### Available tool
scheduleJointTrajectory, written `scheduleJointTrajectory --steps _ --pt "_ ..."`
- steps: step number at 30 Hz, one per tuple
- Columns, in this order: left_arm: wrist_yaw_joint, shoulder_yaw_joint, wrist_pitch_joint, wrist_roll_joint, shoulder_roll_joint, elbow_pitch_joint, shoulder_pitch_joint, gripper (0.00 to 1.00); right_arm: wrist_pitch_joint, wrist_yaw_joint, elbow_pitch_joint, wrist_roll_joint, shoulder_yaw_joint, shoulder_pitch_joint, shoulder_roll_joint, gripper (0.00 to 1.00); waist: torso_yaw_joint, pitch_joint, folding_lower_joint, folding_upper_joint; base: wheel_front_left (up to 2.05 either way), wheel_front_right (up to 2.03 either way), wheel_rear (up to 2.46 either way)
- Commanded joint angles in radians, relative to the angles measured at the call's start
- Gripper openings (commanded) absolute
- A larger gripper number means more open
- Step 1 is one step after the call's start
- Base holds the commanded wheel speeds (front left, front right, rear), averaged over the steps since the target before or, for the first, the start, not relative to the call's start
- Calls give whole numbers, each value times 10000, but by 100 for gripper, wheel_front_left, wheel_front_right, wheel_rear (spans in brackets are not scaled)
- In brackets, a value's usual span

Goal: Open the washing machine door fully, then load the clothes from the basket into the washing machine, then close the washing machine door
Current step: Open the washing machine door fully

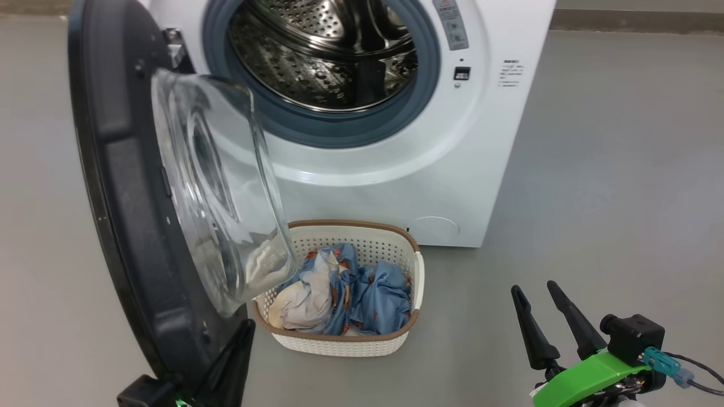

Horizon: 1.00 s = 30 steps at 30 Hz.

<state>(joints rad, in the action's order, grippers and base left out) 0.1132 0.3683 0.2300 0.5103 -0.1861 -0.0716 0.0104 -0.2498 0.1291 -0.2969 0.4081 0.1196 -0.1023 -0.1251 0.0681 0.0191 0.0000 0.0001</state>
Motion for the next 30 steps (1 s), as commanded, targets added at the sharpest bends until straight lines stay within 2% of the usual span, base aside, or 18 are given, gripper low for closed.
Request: scheduleJointTrajectory --steps 1,17,30 --pt "-304 -677 19 160 -332 266 -389 0 -120 16 200 59 239 -191 7 100 275 -2 0 -1 0 0 0" --pt "-872 -1256 -202 232 -816 393 -361 0 -120 16 56 150 221 -162 85 100 1176 -193 0 -1 0 0 0" --pt "-1024 -2106 -846 609 -1716 76 -1196 0 -120 16 168 53 22 -242 186 100 1660 132 0 -1 0 0 0"
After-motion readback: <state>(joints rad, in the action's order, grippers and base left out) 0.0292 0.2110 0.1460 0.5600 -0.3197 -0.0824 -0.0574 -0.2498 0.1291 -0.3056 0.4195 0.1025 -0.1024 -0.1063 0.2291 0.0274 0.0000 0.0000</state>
